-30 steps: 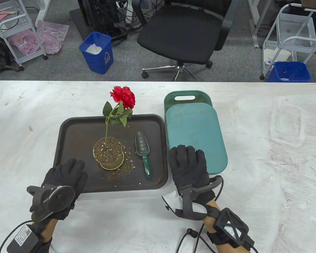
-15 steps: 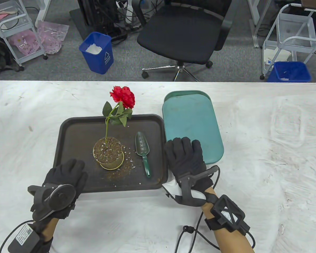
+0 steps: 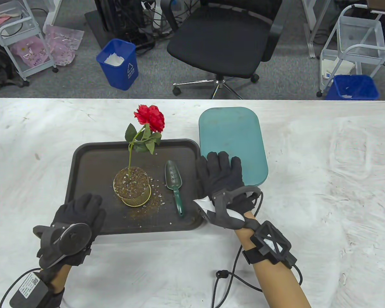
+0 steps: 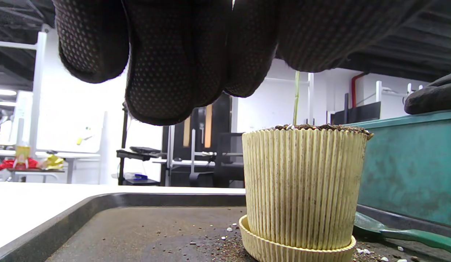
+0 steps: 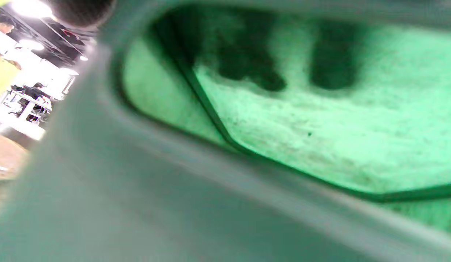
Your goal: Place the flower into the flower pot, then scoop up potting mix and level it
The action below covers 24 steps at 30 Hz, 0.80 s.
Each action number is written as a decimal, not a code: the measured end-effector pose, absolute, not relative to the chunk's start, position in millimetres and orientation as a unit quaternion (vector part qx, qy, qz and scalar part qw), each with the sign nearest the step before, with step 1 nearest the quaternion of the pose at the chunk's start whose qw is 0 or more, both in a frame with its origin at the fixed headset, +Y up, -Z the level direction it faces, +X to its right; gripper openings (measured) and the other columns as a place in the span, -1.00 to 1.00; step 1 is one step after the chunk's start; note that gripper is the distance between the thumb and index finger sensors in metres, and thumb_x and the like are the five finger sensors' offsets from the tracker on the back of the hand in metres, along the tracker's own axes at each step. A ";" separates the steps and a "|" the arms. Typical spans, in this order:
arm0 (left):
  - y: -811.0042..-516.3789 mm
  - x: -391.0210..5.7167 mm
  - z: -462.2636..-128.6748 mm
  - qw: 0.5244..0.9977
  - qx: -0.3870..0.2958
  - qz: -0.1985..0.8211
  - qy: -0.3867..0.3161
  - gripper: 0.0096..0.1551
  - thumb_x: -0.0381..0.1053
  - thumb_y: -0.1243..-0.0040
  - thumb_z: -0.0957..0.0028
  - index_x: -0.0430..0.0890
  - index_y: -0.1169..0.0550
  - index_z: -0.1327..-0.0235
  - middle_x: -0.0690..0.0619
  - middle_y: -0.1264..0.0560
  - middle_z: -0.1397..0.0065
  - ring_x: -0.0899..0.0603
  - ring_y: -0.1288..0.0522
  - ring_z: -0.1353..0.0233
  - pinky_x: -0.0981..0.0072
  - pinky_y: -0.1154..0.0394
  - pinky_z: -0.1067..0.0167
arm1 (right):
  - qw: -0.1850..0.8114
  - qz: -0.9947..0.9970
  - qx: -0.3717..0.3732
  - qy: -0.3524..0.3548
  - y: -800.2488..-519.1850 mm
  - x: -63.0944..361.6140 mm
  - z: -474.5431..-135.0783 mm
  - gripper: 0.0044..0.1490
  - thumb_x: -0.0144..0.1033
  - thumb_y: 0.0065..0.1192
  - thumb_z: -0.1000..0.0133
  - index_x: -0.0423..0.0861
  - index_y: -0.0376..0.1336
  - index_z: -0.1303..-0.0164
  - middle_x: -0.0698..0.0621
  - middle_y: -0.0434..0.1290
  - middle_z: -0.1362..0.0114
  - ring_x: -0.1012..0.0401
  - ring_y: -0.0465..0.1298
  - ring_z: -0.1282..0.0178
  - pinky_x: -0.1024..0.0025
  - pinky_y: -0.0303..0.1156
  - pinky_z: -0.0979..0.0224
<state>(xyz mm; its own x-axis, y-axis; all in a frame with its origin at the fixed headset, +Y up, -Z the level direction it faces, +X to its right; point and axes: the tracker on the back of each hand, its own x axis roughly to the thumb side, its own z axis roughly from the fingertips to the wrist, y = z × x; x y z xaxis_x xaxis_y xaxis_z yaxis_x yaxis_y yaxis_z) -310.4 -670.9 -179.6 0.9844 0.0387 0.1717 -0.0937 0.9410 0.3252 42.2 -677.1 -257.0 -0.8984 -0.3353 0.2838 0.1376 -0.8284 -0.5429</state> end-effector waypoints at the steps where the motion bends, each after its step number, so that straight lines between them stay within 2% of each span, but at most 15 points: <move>1: -670.9 -310.5 -179.6 0.982 0.169 0.033 -0.082 -0.42 0.26 -0.25 0.12 0.06 -0.65 -0.13 -0.02 -0.59 -0.31 -0.16 -0.76 -0.11 -0.05 -0.62 -0.17 | 0.126 -0.941 -0.187 0.251 -677.4 42.6 -255.5 -0.10 0.17 -0.08 0.04 -0.01 0.08 -0.51 -0.23 0.18 -0.64 -0.28 0.28 -0.57 -0.48 0.30 -0.43; 5: -670.6 -309.6 -179.4 0.981 0.171 0.032 -0.085 -0.42 0.26 -0.25 0.12 0.06 -0.65 -0.13 -0.02 -0.59 -0.31 -0.16 -0.76 -0.11 -0.05 -0.62 -0.17 | 0.114 -0.949 -0.204 0.213 -675.1 47.6 -243.3 -0.04 0.18 -0.09 0.03 0.00 -0.06 -0.57 -0.24 0.05 -0.70 -0.29 0.16 -0.66 -0.54 0.17 -0.48; 8: -666.9 -310.2 -177.7 0.979 0.182 0.031 -0.083 -0.41 0.26 -0.25 0.12 0.06 -0.64 -0.14 -0.02 -0.58 -0.32 -0.16 -0.75 -0.12 -0.05 -0.62 -0.17 | 0.035 -0.922 -0.217 0.320 -663.7 62.0 -213.9 -0.08 0.12 -0.01 0.03 -0.01 0.01 -0.53 -0.21 0.13 -0.67 -0.26 0.23 -0.62 -0.53 0.21 -0.46; 12: -658.9 -314.6 -174.5 0.975 0.206 0.030 -0.072 -0.39 0.27 -0.24 0.12 0.07 -0.61 -0.18 -0.01 -0.55 -0.36 -0.17 -0.72 -0.18 -0.06 -0.60 -0.21 | -0.004 -0.917 -0.187 0.351 -654.8 86.5 -179.3 -0.14 0.11 0.00 0.02 0.02 0.08 -0.51 -0.15 0.18 -0.67 -0.22 0.25 -0.64 -0.53 0.20 -0.46; 16: -649.2 -319.4 -169.6 0.971 0.230 0.037 -0.061 -0.27 0.37 -0.21 0.14 0.10 -0.52 -0.30 0.00 -0.44 -0.48 -0.21 -0.61 -0.36 -0.12 -0.50 -0.33 | -0.022 -0.909 -0.150 0.387 -649.6 115.3 -155.6 -0.18 0.10 0.01 0.01 0.06 0.12 -0.49 -0.10 0.24 -0.67 -0.18 0.27 -0.65 -0.54 0.19 -0.47; 18: -648.3 -319.5 -168.9 0.971 0.227 0.036 -0.064 -0.15 0.46 -0.15 0.18 0.14 -0.43 -0.40 0.00 -0.33 -0.57 -0.24 -0.50 -0.49 -0.18 -0.41 -0.42 | -0.028 -0.907 -0.137 0.397 -649.2 124.4 -152.8 -0.18 0.10 0.01 0.01 0.07 0.13 -0.49 -0.08 0.25 -0.67 -0.17 0.26 -0.66 -0.55 0.17 -0.48; 21: -653.2 -317.4 -170.7 0.977 0.195 0.023 -0.079 0.02 0.58 -0.05 0.23 0.23 -0.22 -0.56 0.03 -0.05 -0.71 -0.30 -0.18 -0.71 -0.32 -0.14 -0.57 | -0.047 -0.910 -0.133 0.390 -655.1 134.9 -156.1 -0.18 0.10 0.02 0.02 0.08 0.12 -0.50 -0.08 0.23 -0.69 -0.18 0.22 -0.68 -0.59 0.11 -0.48; 24: -661.3 -314.5 -175.0 0.983 0.168 0.004 -0.077 0.11 0.66 0.06 0.26 0.28 -0.05 -0.60 0.06 0.13 -0.72 -0.31 0.03 -0.77 -0.38 0.04 -0.60 | -0.027 -0.917 -0.135 0.373 -664.2 140.2 -161.3 -0.14 0.13 0.01 0.02 0.11 0.06 -0.53 -0.07 0.14 -0.74 -0.21 0.12 -0.72 -0.65 0.01 -0.46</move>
<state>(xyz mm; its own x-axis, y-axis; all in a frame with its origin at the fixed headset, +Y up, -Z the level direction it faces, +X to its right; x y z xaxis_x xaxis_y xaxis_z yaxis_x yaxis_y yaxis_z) -314.5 -661.3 -175.0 0.9880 -0.0188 0.1533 -0.0332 0.9436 0.3296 140.2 -664.2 -161.3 -0.9620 -0.0505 0.2685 -0.1514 -0.7197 -0.6776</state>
